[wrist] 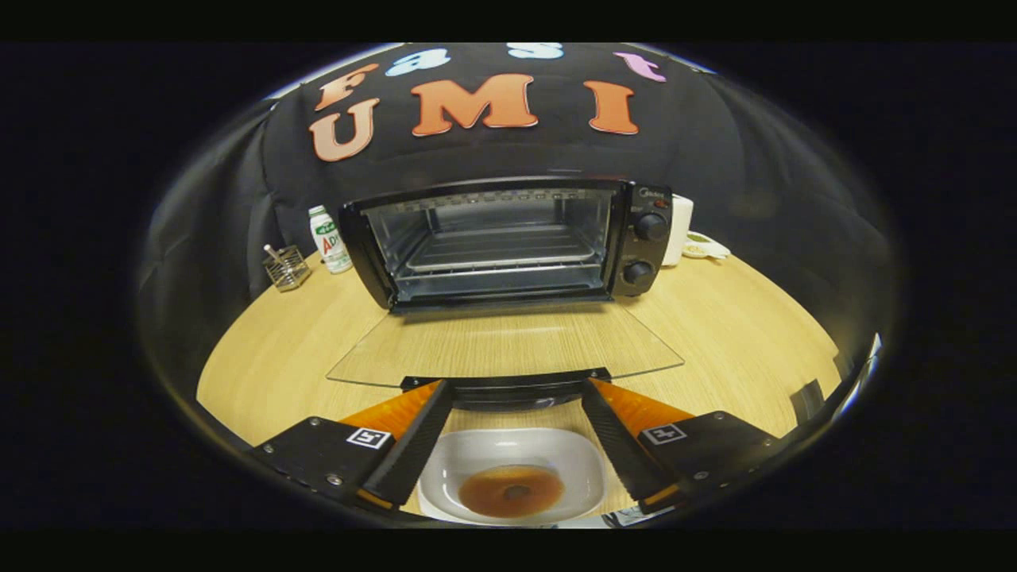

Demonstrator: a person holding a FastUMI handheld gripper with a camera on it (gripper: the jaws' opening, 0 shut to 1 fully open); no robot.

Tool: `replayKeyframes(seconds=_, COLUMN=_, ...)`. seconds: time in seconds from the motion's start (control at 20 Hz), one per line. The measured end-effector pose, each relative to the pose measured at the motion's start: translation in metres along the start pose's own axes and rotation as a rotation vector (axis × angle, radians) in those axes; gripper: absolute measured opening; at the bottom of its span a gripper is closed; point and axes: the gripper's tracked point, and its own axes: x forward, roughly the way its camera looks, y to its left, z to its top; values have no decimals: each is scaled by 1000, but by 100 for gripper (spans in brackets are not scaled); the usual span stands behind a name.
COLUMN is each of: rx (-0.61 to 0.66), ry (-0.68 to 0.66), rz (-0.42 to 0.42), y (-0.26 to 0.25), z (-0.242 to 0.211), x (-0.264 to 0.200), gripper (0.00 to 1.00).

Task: Open the toaster oven, put the food inside, and close the toaster oven door.

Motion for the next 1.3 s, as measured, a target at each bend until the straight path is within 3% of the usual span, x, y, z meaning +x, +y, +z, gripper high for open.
replayKeyframes(seconds=0.35, rx=18, ry=28, rz=-7, y=-5, z=-15, x=4, gripper=99)
replayKeyframes(seconds=0.85, rx=16, ry=-47, rz=-45, y=-18, z=-4, x=-56, gripper=99)
replayKeyframes(seconds=1.3, rx=-34, ry=-20, rz=-20, y=6, z=-51, x=-89, gripper=99)
